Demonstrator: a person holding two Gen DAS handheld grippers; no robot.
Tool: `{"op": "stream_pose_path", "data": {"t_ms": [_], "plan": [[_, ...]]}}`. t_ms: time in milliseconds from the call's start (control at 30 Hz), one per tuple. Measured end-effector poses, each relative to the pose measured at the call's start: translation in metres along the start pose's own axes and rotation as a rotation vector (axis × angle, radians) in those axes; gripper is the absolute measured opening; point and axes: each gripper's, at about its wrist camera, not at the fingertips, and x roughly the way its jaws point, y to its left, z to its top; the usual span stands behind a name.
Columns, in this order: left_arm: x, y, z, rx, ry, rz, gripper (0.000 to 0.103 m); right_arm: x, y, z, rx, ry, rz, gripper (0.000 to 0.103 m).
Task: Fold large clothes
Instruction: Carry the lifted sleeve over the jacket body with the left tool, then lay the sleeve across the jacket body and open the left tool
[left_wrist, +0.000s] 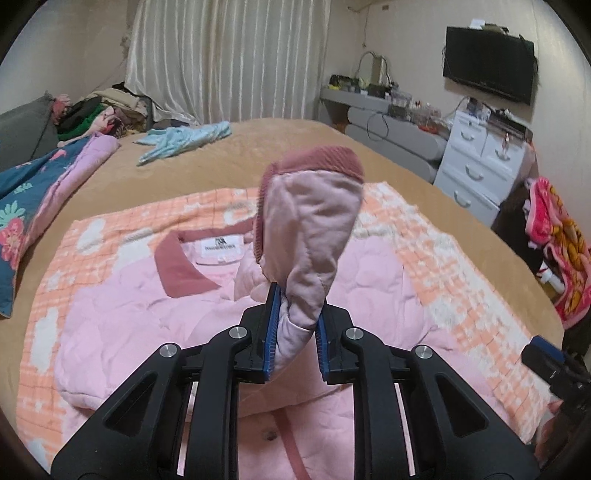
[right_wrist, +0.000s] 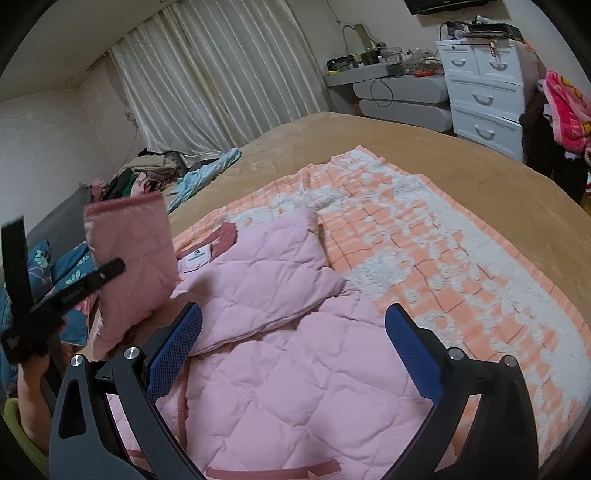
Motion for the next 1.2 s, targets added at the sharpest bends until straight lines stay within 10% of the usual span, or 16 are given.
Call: {"op": "stream_pose_path", "data": {"t_ms": [267, 600, 767, 1200], "plan": [[0.028, -0.024, -0.02, 0.072, 0.075, -0.028, 0.02, 0.007, -0.015, -0.001, 0.028, 0.011, -0.012, 0.099], [0.05, -0.048, -0.052, 0.203, 0.217, -0.147, 0.081, 0.018, -0.023, -0.003, 0.037, 0.028, -0.031, 0.099], [0.034, -0.033, -0.061, 0.203, 0.244, -0.195, 0.086, 0.029, -0.016, -0.004, 0.031, 0.054, -0.027, 0.099], [-0.006, 0.103, -0.038, 0.014, 0.178, 0.061, 0.094, 0.089, 0.057, -0.03, -0.042, 0.206, 0.068, 0.099]]}}
